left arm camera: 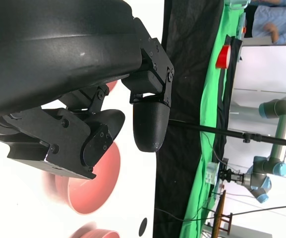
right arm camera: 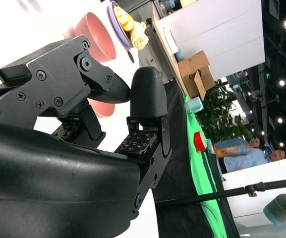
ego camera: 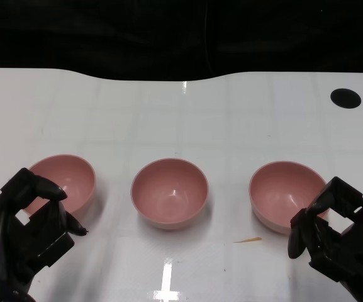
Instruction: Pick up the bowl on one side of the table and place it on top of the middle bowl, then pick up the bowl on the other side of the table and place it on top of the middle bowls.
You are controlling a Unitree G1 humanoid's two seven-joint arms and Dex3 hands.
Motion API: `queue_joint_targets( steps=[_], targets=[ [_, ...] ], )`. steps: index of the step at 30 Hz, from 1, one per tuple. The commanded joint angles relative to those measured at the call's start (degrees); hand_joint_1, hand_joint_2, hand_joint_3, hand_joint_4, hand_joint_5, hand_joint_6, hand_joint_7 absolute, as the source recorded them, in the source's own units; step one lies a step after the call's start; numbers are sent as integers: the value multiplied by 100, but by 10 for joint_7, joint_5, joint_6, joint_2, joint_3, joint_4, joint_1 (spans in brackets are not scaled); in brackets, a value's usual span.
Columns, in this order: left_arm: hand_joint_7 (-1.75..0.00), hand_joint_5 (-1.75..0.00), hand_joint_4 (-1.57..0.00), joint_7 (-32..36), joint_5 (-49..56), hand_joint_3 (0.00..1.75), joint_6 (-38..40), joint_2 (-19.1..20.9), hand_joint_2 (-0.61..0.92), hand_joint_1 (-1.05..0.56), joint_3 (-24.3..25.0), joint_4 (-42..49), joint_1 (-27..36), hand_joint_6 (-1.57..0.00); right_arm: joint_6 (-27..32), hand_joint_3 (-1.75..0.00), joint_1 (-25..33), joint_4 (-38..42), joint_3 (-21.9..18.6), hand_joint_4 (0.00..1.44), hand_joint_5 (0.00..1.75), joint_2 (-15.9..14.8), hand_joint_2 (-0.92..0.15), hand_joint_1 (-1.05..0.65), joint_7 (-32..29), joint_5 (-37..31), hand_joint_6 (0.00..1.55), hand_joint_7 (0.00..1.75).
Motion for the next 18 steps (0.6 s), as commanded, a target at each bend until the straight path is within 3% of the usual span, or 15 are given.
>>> queue_joint_targets(
  steps=[1, 4, 7, 11, 14, 16, 18],
  targets=[
    [-175, -175, -83, 1, 5, 114, 0, 8, 64, -1, 2, -5, 5, -62, -6, -110, 1, 1, -3, 87, 175, -5, -54, -9, 3, 3, 79, 142],
    [-172, -175, -82, 5, 17, 114, -25, 1, 63, 0, 2, 1, 5, -62, -7, -107, 1, 1, -4, 86, 175, -5, -55, -10, 2, 1, 79, 141],
    [-150, -173, -76, 32, 68, 119, -84, -12, 55, 0, -5, 11, 5, -70, -6, -105, 2, 1, -4, 86, 175, -4, -56, -10, 2, 2, 79, 140],
    [-124, -150, -77, 64, 142, 119, -178, -16, 49, -6, -11, 42, 1, -76, -5, -103, 2, 0, -3, 86, 175, -4, -58, -10, 2, 3, 79, 140],
    [-84, -108, -75, 113, 258, 78, -262, 2, 66, -21, -20, 70, 3, -80, -4, -102, 1, -2, -3, 86, 174, -4, -59, -10, 2, 4, 79, 140],
    [-55, -78, -74, 136, 307, 40, -295, 15, 85, -32, -22, 89, 3, -82, -5, -101, 0, 1, -4, 86, 175, -5, -59, -10, 3, 4, 79, 140],
    [-33, -62, -70, 155, 343, 24, -314, 25, 91, -49, -22, 103, 3, -84, -2, -102, -1, 1, -4, 86, 174, -6, -58, -10, 2, 4, 79, 140]
  ],
)
